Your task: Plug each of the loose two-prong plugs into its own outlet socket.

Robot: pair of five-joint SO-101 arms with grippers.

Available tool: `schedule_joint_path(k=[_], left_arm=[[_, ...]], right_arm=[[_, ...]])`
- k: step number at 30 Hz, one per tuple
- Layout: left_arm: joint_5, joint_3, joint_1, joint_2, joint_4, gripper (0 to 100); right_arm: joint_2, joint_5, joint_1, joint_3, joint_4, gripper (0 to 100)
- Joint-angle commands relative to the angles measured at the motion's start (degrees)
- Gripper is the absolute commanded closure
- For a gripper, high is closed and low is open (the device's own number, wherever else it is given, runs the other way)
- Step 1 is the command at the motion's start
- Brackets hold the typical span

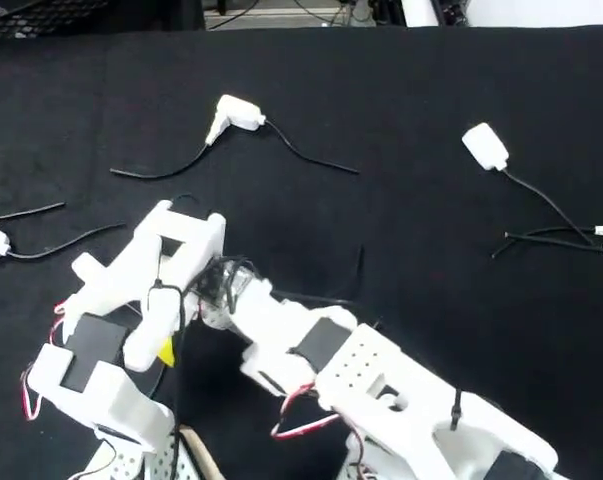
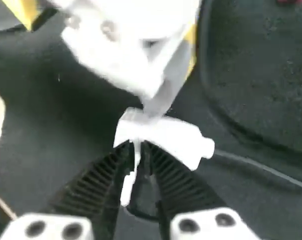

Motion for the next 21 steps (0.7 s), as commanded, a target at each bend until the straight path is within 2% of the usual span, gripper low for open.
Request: schedule_joint_path(k=[1,7,17,21], left_arm=[[-0.3,-1.3,-2.2,-1.5,-2.0,55],[-0.3,-1.5,-5.6,-1.5,-2.1,55],[-0.2,-1.3,-5.1,-1.5,-1.8,55],[-0.2,-1.3,-5.1,-1.5,-1.8,55]], right_arm=[[-1.3,2.2,-0.7,-3.8,6.3,81.8],[-1.3,5.5,-3.2,-8.3,14.0,83.7],[-0.8,5.3,-3.2,-1.9,6.9,83.6],[-0.8,2.0,-3.2,0.7,3.9,83.6]])
